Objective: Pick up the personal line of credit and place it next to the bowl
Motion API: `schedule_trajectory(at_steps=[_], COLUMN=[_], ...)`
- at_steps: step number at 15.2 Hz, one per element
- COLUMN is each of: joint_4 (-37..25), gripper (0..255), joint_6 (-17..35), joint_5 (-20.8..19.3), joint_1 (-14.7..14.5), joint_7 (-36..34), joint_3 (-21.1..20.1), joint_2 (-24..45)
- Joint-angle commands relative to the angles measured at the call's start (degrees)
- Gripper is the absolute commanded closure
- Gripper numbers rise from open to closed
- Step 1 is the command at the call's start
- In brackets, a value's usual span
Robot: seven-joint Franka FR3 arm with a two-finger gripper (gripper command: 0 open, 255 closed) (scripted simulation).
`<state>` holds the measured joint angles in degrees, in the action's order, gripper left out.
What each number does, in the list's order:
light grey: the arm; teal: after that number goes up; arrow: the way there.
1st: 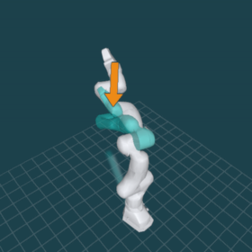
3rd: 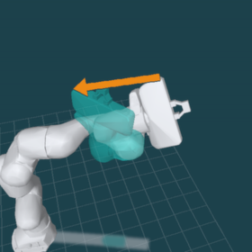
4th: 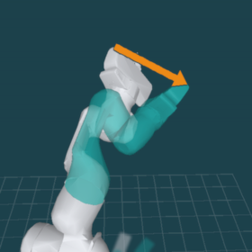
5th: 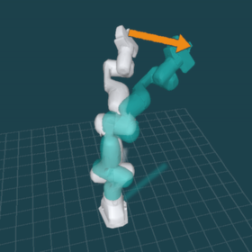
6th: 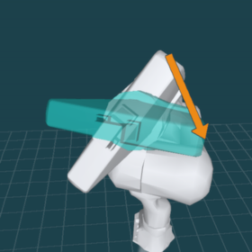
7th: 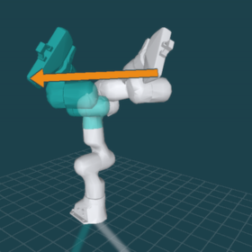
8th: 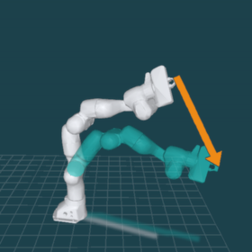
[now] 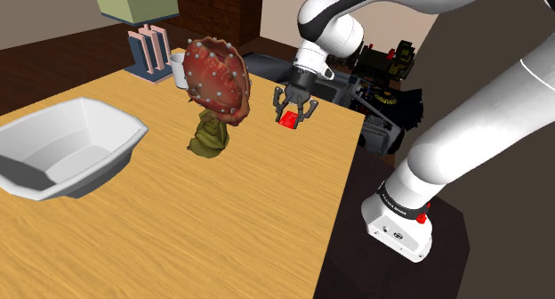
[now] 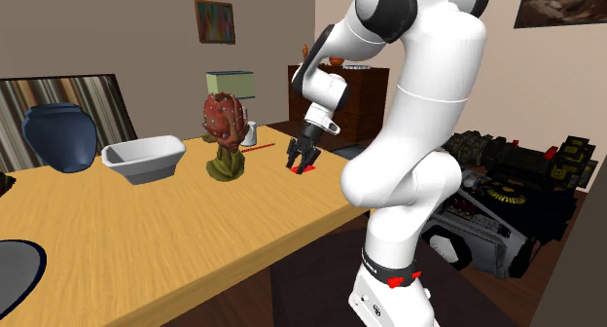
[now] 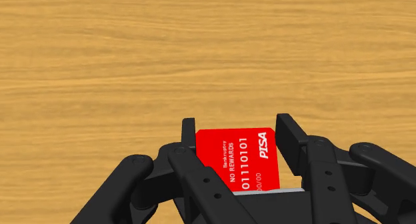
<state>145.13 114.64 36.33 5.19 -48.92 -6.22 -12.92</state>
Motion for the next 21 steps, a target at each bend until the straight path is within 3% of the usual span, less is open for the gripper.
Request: schedule_trajectory(at_steps=[1,21], joint_4=[-0.5,-9.1], gripper=[255,255], joint_6=[-1.6,-15.9], joint_5=[-0.5,-3.6], joint_1=[0.1,0.9], joint_7=[-0.9,-8.5], joint_3=[0.1,1.5], joint_2=[-1.2,-8.6])
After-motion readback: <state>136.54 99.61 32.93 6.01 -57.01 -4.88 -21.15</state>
